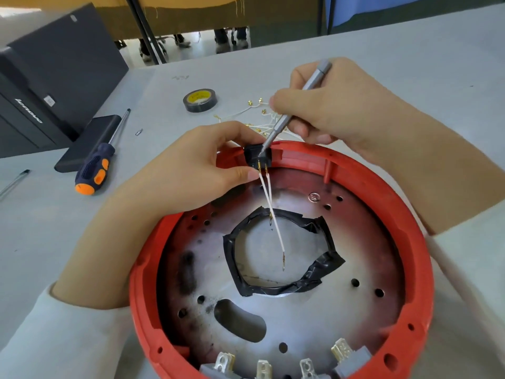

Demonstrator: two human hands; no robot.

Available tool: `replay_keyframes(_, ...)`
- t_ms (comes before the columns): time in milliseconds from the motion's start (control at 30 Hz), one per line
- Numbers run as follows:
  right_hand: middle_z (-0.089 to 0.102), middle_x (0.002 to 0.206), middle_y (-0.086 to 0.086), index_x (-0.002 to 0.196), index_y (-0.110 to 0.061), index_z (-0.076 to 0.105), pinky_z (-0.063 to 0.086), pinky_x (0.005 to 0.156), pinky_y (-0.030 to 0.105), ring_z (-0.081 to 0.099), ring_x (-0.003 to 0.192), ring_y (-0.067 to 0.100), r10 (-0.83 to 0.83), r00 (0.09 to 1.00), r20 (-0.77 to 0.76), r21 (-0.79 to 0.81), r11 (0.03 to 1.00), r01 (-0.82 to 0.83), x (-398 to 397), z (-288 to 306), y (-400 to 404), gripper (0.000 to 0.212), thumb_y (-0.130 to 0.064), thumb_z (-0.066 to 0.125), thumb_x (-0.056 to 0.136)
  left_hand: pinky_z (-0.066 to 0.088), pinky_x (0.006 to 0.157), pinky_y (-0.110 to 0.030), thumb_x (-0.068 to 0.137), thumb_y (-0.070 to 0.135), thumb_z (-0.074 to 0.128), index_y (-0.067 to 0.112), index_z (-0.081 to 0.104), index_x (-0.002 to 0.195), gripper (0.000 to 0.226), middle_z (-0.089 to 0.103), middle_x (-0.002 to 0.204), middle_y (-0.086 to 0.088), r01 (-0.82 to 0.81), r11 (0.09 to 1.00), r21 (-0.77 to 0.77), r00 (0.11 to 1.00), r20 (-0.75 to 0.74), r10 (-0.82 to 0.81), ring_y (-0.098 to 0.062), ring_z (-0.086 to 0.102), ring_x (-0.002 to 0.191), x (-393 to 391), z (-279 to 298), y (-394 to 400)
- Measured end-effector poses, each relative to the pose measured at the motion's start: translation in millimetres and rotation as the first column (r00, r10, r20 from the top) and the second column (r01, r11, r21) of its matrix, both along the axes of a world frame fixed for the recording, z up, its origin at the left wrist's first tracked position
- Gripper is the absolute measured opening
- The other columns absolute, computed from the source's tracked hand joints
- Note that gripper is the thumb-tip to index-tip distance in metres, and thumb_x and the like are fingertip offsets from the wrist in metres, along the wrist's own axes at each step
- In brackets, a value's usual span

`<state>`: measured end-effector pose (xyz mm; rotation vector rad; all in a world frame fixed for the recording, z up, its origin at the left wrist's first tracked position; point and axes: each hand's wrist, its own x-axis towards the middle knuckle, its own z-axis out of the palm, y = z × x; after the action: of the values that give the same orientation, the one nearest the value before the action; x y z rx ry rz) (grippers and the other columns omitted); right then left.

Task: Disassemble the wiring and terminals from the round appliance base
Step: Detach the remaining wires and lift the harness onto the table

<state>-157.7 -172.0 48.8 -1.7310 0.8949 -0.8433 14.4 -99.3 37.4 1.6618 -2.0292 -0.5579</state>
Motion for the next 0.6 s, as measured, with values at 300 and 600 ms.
replay_keyframes(300, 0.042, 0.035, -0.005, 0.045, -0.022, 0.042, 0.026, 0.037, 0.013, 0.034, 0.032, 0.009, -0.114, 0.992, 0.058, -0.101, 0.988, 0.119, -1, -14, 6, 0.037, -0.008, 0.065, 0.07, 0.034, 0.087, -0.002, 0.081, 0.022, 0.069, 0.034, 0.061, 0.111, 0.033, 0.063, 0.107, 0.024, -0.011, 1.0, 0.002, 1.0, -0.018, 0.011, 0.006, 0.055, 0.102, -1, -1, 1)
replay_keyframes(600, 0.044, 0.041, -0.001, 0.045, -0.021, 0.044, 0.029, 0.04, 0.019, 0.036, 0.037, 0.009, -0.1, 0.995, 0.007, -0.139, 0.985, 0.1, -1, -14, 6, 0.036, -0.01, 0.066, 0.071, 0.035, 0.089, -0.001, 0.081, 0.021, 0.069, 0.035, 0.06, 0.11, 0.033, 0.063, 0.108, 0.022, -0.007, 1.0, 0.006, 1.0, -0.029, 0.007, 0.007, 0.054, 0.104, -1, -1, 1)
